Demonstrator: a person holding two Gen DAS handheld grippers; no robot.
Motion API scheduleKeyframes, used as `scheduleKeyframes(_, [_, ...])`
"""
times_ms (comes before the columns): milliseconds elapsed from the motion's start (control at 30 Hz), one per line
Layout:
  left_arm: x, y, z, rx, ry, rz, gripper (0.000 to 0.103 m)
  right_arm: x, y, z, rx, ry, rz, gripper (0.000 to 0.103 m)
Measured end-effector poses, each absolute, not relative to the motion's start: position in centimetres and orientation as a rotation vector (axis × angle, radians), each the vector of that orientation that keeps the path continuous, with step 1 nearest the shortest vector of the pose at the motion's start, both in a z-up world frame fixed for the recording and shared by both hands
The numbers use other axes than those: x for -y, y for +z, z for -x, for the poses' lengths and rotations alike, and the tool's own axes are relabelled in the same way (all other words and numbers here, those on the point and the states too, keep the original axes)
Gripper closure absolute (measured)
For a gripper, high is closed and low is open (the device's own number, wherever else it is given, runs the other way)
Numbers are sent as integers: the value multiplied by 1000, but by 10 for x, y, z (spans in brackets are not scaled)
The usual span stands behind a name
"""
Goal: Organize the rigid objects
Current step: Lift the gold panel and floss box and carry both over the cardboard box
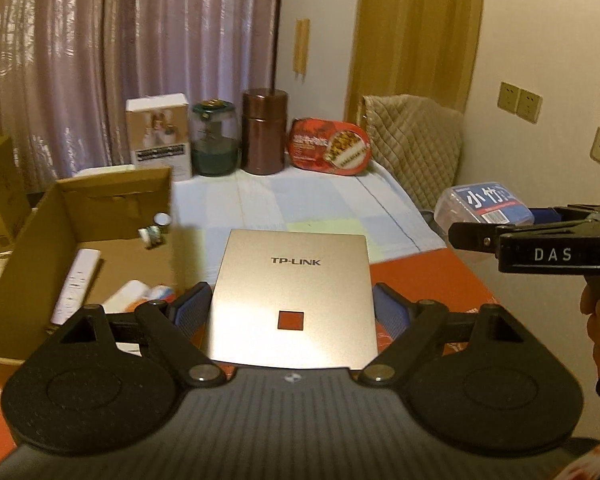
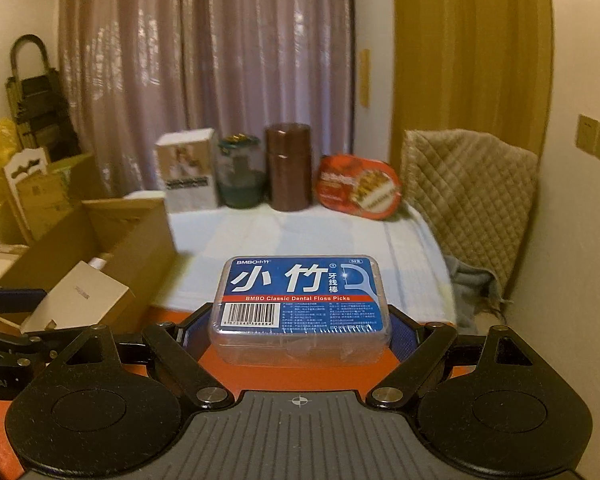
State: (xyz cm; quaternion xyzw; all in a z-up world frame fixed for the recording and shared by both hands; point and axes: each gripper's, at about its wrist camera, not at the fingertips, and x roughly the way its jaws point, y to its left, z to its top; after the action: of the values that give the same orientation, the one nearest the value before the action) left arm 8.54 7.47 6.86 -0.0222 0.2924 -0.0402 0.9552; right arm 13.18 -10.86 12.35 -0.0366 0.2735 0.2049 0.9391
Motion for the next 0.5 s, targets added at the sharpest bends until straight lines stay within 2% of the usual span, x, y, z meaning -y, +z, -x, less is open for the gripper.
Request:
scheduleKeyframes(300, [-140,90,-67,-572,39,51,20,42,145,-131,-530,556,100,20])
scheduleKeyframes(500, [-192,91,-58,-573,129,46,20,1,139,-135,-540,628,90,20])
